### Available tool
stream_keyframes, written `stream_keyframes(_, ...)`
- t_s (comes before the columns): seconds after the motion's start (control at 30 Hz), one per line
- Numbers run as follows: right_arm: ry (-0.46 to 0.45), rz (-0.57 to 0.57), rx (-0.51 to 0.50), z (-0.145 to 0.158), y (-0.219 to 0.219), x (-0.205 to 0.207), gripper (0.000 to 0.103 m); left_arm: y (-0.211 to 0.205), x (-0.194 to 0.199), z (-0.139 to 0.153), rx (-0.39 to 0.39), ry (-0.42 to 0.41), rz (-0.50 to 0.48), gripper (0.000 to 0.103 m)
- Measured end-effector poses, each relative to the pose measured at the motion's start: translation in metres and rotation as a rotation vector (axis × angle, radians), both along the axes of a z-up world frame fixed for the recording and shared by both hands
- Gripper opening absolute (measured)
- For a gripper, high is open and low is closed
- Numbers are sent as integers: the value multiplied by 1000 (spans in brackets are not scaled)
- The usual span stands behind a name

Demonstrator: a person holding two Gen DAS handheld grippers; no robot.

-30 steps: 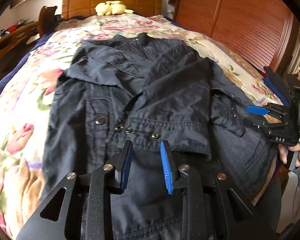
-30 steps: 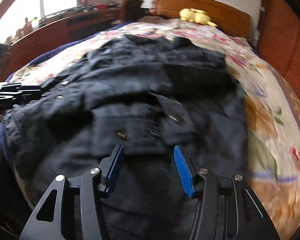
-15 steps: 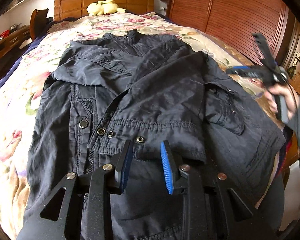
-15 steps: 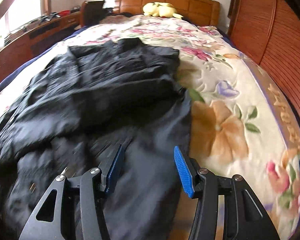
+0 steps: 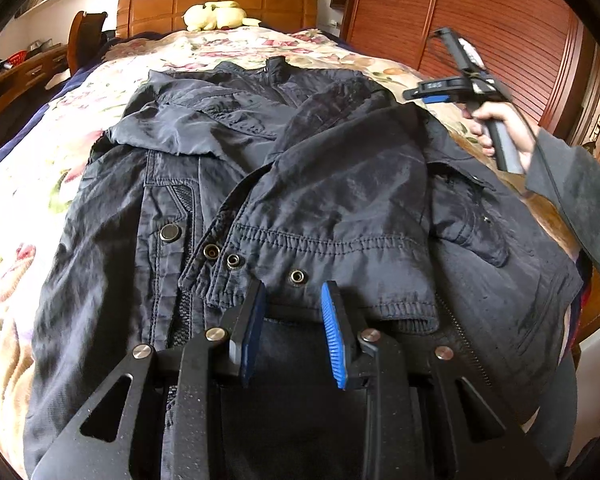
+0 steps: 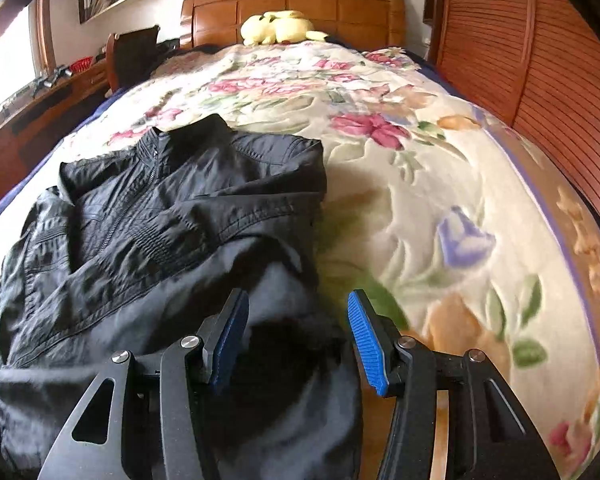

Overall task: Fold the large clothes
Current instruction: 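Withdraw the open right tool over the folded jacket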

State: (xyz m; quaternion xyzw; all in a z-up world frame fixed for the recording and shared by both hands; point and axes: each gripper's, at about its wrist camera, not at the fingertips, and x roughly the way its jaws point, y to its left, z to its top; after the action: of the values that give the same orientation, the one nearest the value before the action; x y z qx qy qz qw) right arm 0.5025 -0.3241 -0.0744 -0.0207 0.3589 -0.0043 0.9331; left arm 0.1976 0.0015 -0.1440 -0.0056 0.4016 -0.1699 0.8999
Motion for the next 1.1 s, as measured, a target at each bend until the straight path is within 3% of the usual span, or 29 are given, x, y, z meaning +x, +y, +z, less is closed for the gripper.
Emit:
stream_keyframes(0.17, 209, 0, -53, -49, -8, 28, 54, 1, -1, -2, -11, -12, -1, 30)
stream_keyframes(0.33, 211, 0, -36, -53, -15, 27, 54, 2, -1, -4, -21, -13, -2, 30)
stream_keyframes(0.5, 124, 20, -43, -22, 1, 39, 54, 1, -2, -4, -18, -17, -1, 30)
stream_keyframes(0.63, 128, 40, -44, -17, 13, 64, 54, 1, -2, -4, -17, -19, -1, 30)
stream_keyframes(0.73, 180, 43, -114, -31, 22, 88, 53, 0, -2, -6, -14, -23, 0, 30)
stream_keyframes(0.8, 227, -39, -229, -45, 22, 103, 53, 0, -2, -6, -11, -23, 2, 30)
stream_keyframes(0.83, 228, -48, -224, -47, 20, 106, 53, 0, -2, -6, -12, -21, 2, 30)
stream_keyframes(0.97, 196, -54, -199, -44, 10, 93, 53, 0, -2, -7, -11, -16, 3, 30)
stream_keyframes(1.1, 105, -8, -155, -25, 10, 36, 53, 1, -2, -3, -10, -2, -3, 30)
